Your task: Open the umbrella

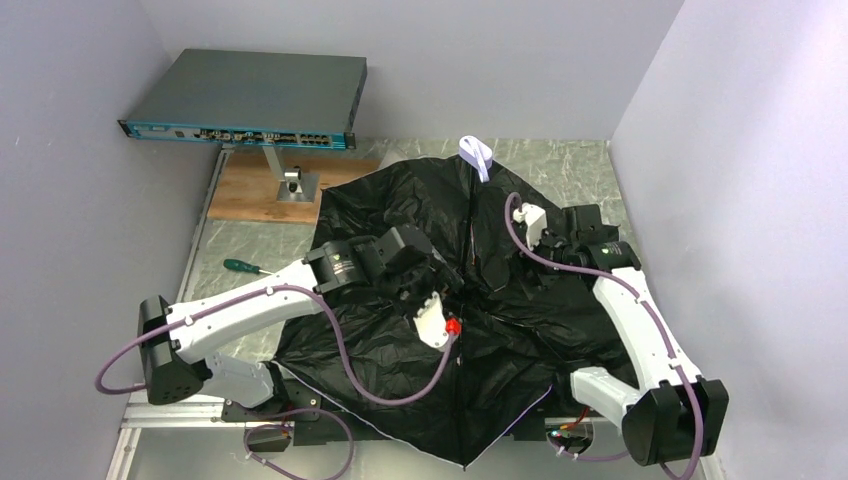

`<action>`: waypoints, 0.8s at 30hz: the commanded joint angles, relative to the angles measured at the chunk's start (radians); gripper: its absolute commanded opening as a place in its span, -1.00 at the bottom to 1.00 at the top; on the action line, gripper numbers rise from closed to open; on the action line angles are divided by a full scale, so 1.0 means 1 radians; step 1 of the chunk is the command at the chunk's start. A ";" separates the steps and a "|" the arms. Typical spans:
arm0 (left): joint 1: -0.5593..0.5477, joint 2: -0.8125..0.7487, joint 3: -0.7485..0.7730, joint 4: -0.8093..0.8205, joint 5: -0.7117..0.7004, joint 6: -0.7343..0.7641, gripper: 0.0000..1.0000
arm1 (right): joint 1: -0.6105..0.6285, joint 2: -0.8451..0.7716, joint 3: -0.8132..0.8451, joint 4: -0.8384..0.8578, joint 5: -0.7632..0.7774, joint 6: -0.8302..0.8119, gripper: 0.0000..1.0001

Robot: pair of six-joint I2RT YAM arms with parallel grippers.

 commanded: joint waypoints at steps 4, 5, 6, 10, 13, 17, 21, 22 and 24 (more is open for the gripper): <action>-0.074 0.022 0.091 0.051 -0.159 0.316 0.57 | -0.013 -0.195 -0.040 0.222 -0.203 0.194 0.61; -0.074 0.017 0.088 0.087 -0.162 0.353 0.58 | -0.011 -0.225 -0.075 0.287 -0.228 0.231 0.61; -0.074 0.010 0.072 0.130 -0.166 0.396 0.58 | -0.011 -0.244 -0.108 0.362 -0.250 0.274 0.61; -0.070 0.026 0.044 0.259 -0.217 0.579 0.56 | 0.020 -0.207 -0.194 0.570 -0.265 0.423 0.53; -0.056 0.082 0.139 0.208 -0.221 0.591 0.55 | 0.043 -0.130 -0.203 0.608 -0.271 0.464 0.49; -0.021 0.108 0.132 0.287 -0.253 0.692 0.56 | 0.060 -0.104 -0.216 0.599 -0.274 0.454 0.49; 0.016 0.129 0.115 0.321 -0.255 0.774 0.50 | 0.058 -0.095 -0.189 0.532 -0.256 0.435 0.48; 0.024 0.138 0.113 0.330 -0.264 0.789 0.45 | 0.060 -0.103 -0.179 0.509 -0.262 0.429 0.48; 0.040 0.152 0.111 0.359 -0.282 0.813 0.34 | 0.059 -0.146 -0.173 0.480 -0.259 0.417 0.48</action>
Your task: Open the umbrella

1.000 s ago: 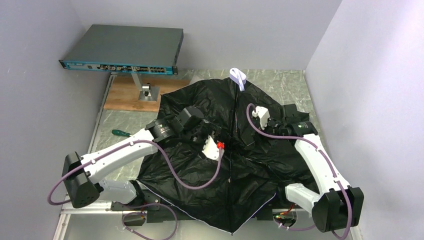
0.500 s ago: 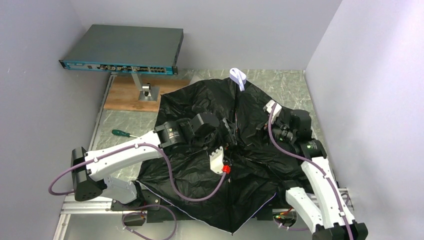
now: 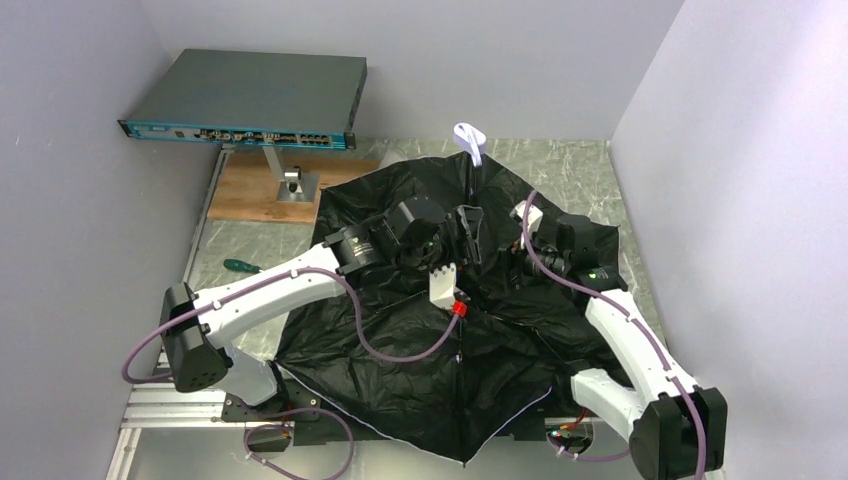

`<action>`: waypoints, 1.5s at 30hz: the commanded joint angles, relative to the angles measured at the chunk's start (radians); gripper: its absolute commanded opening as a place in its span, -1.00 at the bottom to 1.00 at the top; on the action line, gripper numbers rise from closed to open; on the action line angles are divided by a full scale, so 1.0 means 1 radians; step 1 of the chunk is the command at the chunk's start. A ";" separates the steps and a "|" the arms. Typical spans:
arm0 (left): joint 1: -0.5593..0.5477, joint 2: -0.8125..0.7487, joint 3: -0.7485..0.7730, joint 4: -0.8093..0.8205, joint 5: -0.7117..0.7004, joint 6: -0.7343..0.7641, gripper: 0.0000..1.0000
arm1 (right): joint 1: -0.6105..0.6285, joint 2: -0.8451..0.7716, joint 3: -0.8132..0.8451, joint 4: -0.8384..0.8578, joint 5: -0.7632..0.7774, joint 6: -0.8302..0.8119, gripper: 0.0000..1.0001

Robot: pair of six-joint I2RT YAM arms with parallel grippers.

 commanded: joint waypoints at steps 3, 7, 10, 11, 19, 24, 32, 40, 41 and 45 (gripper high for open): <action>0.034 0.045 0.078 0.027 -0.011 0.051 -0.08 | 0.003 -0.210 -0.010 0.025 0.068 0.003 0.53; 0.037 0.057 0.085 0.043 -0.023 0.052 -0.41 | 0.003 -0.338 -0.035 0.068 0.145 0.048 0.55; 0.049 0.055 0.067 0.044 -0.008 0.059 -0.55 | 0.004 -0.329 0.021 0.009 0.143 0.058 0.55; 0.048 0.058 0.071 0.037 -0.009 0.048 -0.72 | 0.004 -0.324 0.041 -0.003 0.145 0.084 0.55; 0.067 0.118 0.175 0.087 -0.068 -0.065 -1.00 | 0.003 -0.319 0.251 0.027 0.167 0.144 0.57; 0.105 0.179 0.264 0.144 -0.112 -0.161 -1.00 | 0.003 -0.257 0.480 0.023 0.106 0.177 0.55; 0.129 0.318 0.644 0.062 -0.166 -0.535 -1.00 | 0.002 -0.238 0.505 0.013 0.209 0.335 0.58; 0.128 0.323 0.661 0.127 -0.218 -0.823 -1.00 | -0.016 -0.142 0.601 0.038 0.652 0.554 0.51; 0.127 0.321 0.664 0.127 -0.218 -0.851 -1.00 | -0.016 -0.135 0.614 0.043 0.697 0.579 0.49; 0.124 0.329 0.702 0.083 -0.198 -0.948 -1.00 | -0.017 -0.153 0.557 0.247 0.770 0.614 0.47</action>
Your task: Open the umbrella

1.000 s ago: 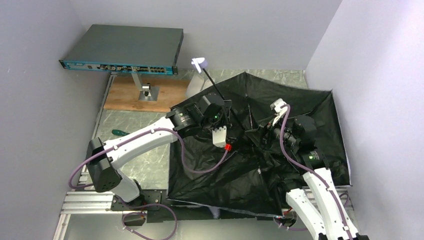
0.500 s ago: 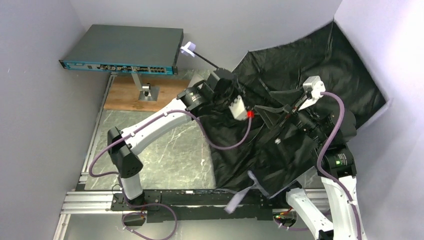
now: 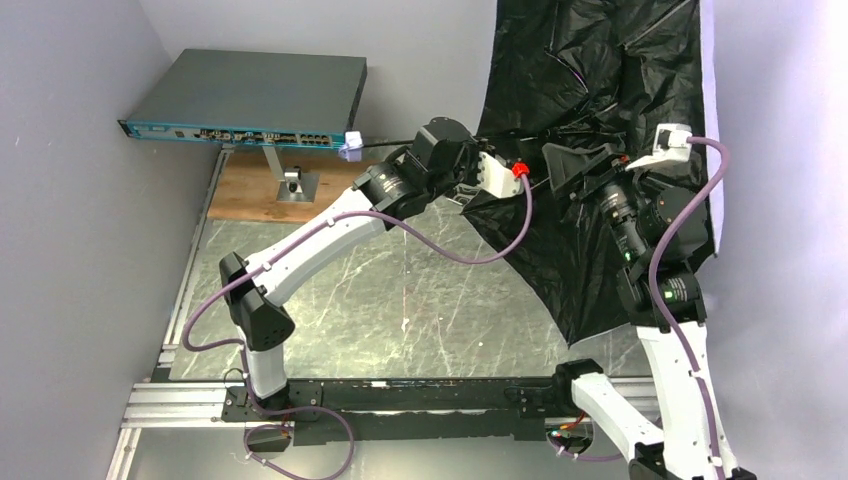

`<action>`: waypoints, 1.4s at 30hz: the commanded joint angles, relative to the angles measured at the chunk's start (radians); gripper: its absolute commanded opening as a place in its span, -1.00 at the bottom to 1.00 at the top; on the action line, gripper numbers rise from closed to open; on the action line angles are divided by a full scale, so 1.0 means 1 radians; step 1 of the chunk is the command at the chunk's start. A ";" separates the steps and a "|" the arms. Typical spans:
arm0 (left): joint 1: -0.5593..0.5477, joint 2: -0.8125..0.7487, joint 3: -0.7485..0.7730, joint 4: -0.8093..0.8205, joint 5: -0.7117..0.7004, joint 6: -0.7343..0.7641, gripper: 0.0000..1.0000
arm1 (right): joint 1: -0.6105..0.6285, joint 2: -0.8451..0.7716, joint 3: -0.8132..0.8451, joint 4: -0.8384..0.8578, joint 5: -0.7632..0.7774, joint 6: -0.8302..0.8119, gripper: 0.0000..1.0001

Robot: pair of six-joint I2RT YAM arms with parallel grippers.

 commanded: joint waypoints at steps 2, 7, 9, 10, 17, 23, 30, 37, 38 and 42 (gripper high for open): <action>-0.017 -0.041 0.092 0.086 0.047 -0.222 -1.00 | -0.008 -0.015 -0.074 0.311 0.141 0.006 0.48; -0.020 -0.078 0.035 0.089 0.088 -0.220 -1.00 | -0.009 0.025 -0.045 0.300 -0.025 -0.327 0.80; -0.019 -0.098 0.011 0.094 0.101 -0.222 -1.00 | -0.008 0.020 -0.073 0.252 -0.043 -0.498 0.81; -0.019 -0.108 0.000 0.096 0.107 -0.226 -1.00 | -0.009 0.008 -0.102 0.236 -0.075 -0.615 0.81; -0.019 -0.152 -0.014 0.064 0.137 -0.285 -1.00 | -0.009 0.001 -0.226 0.164 -0.033 -1.070 0.91; -0.024 -0.222 -0.102 0.069 0.190 -0.322 -1.00 | 0.028 0.018 -0.310 0.301 0.063 -1.357 0.98; -0.028 -0.301 -0.217 0.086 0.230 -0.391 -1.00 | 0.147 0.041 -0.325 0.303 0.132 -1.693 0.98; -0.032 -0.381 -0.335 0.144 0.296 -0.403 -1.00 | 0.194 0.051 -0.377 0.331 0.149 -1.804 0.51; -0.035 -0.391 -0.347 0.150 0.306 -0.404 -1.00 | 0.194 0.050 -0.382 0.336 0.138 -1.808 0.43; -0.040 -0.408 -0.358 0.148 0.330 -0.417 -1.00 | 0.199 0.065 -0.386 0.328 0.125 -1.817 0.19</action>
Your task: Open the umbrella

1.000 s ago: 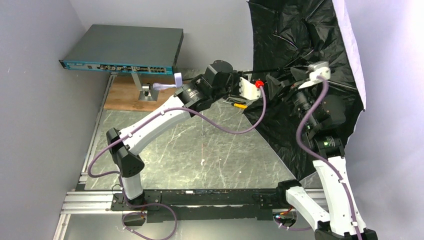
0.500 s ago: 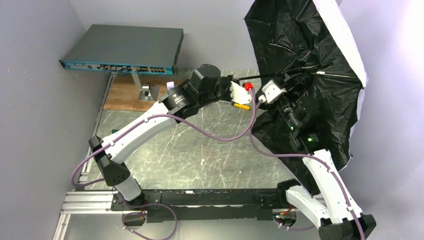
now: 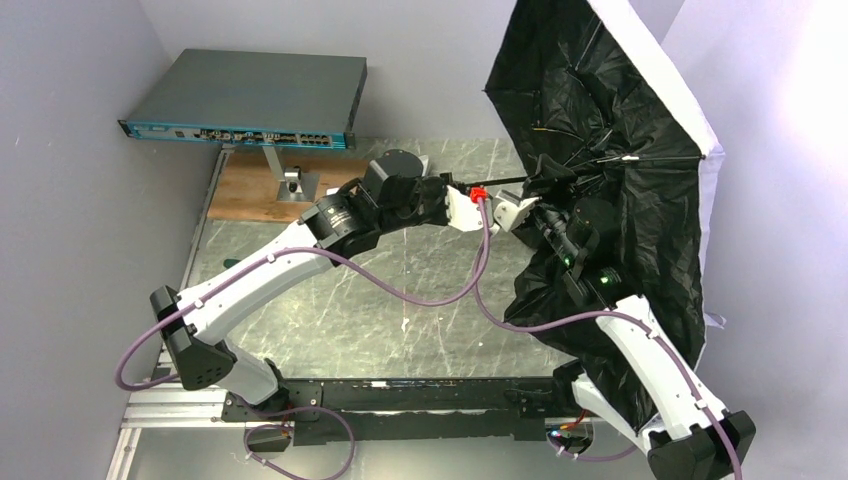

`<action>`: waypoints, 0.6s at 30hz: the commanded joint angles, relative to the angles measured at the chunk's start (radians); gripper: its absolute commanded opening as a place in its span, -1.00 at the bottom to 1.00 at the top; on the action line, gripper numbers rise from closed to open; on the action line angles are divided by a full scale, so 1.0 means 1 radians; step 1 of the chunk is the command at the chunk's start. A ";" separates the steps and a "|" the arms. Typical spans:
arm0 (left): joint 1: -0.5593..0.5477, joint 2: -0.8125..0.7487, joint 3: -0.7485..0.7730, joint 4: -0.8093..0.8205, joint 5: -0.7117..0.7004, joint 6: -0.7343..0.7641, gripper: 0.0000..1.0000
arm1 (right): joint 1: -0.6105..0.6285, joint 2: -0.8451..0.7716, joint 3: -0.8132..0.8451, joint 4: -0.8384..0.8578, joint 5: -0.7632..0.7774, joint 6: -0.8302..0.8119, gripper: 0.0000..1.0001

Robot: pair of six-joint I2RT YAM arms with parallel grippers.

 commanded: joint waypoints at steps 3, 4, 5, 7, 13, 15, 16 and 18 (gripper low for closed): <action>-0.014 -0.091 -0.005 0.145 0.068 -0.047 -1.00 | 0.007 0.031 0.003 0.054 0.020 -0.053 -0.14; -0.015 -0.097 -0.010 0.134 0.065 -0.046 -1.00 | 0.007 0.037 0.010 0.046 0.034 -0.050 -0.27; -0.013 -0.106 -0.018 0.124 0.059 -0.044 -1.00 | 0.004 0.041 0.012 0.047 0.042 -0.045 -0.42; -0.007 -0.140 -0.051 0.120 0.048 -0.036 -1.00 | -0.007 0.042 -0.005 0.073 0.088 -0.062 -0.63; 0.039 -0.186 -0.091 -0.028 0.029 -0.016 -0.83 | -0.036 0.038 -0.020 0.109 0.097 -0.104 -1.00; 0.058 -0.186 -0.094 -0.094 0.002 0.015 -0.34 | -0.037 0.042 -0.012 0.126 0.090 -0.131 -1.00; 0.069 -0.180 -0.088 -0.128 0.000 0.015 -0.07 | -0.037 0.048 0.004 0.126 0.085 -0.136 -1.00; 0.097 -0.154 -0.059 -0.204 -0.067 0.000 0.33 | -0.036 0.056 0.035 0.106 0.067 -0.141 -1.00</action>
